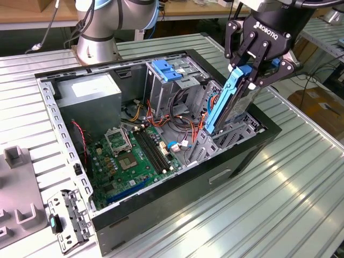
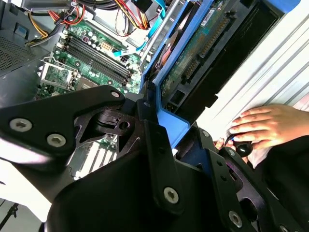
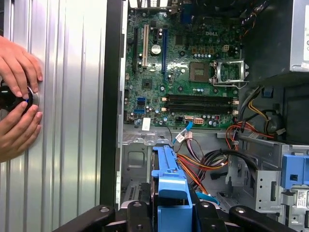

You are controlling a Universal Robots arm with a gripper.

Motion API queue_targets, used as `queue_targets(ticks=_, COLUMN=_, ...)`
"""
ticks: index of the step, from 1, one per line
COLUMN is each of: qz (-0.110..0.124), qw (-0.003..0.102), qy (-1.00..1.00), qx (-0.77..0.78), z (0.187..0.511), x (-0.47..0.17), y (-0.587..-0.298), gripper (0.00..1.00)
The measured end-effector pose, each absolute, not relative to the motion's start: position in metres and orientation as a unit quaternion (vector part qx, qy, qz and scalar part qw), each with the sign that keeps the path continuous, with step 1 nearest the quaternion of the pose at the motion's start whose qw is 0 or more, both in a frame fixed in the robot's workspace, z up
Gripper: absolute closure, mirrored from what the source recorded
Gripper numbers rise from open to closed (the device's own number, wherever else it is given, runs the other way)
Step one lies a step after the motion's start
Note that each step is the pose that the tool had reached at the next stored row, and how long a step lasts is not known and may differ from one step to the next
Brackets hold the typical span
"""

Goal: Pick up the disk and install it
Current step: 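Insert the disk into the insertion slot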

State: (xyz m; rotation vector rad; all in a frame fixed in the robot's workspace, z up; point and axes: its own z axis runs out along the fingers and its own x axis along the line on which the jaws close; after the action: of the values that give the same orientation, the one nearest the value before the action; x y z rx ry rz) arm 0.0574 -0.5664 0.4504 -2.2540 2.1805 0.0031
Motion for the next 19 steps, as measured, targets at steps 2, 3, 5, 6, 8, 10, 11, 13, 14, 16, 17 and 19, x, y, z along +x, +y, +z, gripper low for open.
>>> queue_targets(ticks=2, qz=0.001, qw=0.003, qy=0.695, qx=-0.719, z=0.4500, x=0.0574, y=-0.5664, gripper=0.63)
queue_targets(ticks=3, qz=0.001, qw=0.003, qy=0.695, qx=-0.719, z=0.4498, x=0.0574, y=-0.5664, gripper=0.63)
queue_targets(ticks=5, qz=0.001, qw=0.003, qy=0.695, qx=-0.719, z=0.4491, x=0.0575, y=-0.5665, gripper=0.63)
queue_targets(ticks=6, qz=0.001, qw=0.003, qy=0.695, qx=-0.719, z=0.4489, x=0.0576, y=-0.5664, gripper=0.63)
queue_targets(ticks=8, qz=0.001, qw=0.003, qy=0.695, qx=-0.719, z=0.4481, x=0.0577, y=-0.5665, gripper=0.63)
queue_targets(ticks=10, qz=0.001, qw=0.003, qy=0.696, qx=-0.718, z=0.4475, x=0.0580, y=-0.5664, gripper=0.63)
queue_targets(ticks=11, qz=0.001, qw=0.003, qy=0.696, qx=-0.718, z=0.4472, x=0.0580, y=-0.5664, gripper=0.63)
queue_targets(ticks=13, qz=0.001, qw=0.003, qy=0.698, qx=-0.716, z=0.4470, x=0.0581, y=-0.5658, gripper=0.63)
queue_targets(ticks=14, qz=0.001, qw=0.003, qy=0.699, qx=-0.715, z=0.4469, x=0.0581, y=-0.5648, gripper=0.63)
queue_targets(ticks=16, qz=0.001, qw=0.003, qy=0.701, qx=-0.713, z=0.4467, x=0.0581, y=-0.5625, gripper=0.63)
queue_targets(ticks=17, qz=0.001, qw=0.003, qy=0.702, qx=-0.713, z=0.4465, x=0.0581, y=-0.5626, gripper=0.63)
queue_targets(ticks=19, qz=0.001, qw=0.003, qy=0.703, qx=-0.711, z=0.4461, x=0.0581, y=-0.5627, gripper=0.63)
